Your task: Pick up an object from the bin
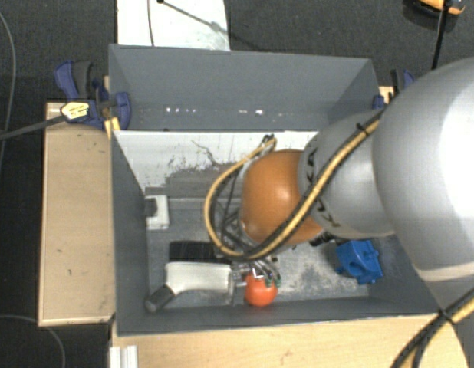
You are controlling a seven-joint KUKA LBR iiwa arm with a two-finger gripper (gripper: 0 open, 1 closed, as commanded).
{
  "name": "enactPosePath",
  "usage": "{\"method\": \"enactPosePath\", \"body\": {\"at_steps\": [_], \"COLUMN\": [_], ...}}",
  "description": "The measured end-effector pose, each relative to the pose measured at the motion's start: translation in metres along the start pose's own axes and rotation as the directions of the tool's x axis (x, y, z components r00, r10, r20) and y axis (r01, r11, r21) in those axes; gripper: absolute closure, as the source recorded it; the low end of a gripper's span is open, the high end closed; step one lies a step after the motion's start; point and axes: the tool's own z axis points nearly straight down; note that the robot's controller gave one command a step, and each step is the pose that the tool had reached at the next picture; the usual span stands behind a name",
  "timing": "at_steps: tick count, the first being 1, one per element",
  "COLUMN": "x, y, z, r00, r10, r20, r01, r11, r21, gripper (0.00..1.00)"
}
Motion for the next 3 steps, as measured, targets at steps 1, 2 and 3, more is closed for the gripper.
{"method": "enactPosePath", "body": {"at_steps": [1, 2, 3], "x": [0.010, 0.010, -0.004], "y": [-0.006, -0.006, -0.013], "z": [0.009, 0.009, -0.062], "r00": [0.996, 0.996, 1.000], "r10": [0.086, 0.086, 0.001], "r20": [-0.003, -0.003, -0.003], "r01": [-0.086, -0.086, -0.001], "r11": [0.996, 0.996, 1.000], "r21": [-0.002, -0.001, -0.002], "gripper": [1.00, 1.00, 1.00]}}
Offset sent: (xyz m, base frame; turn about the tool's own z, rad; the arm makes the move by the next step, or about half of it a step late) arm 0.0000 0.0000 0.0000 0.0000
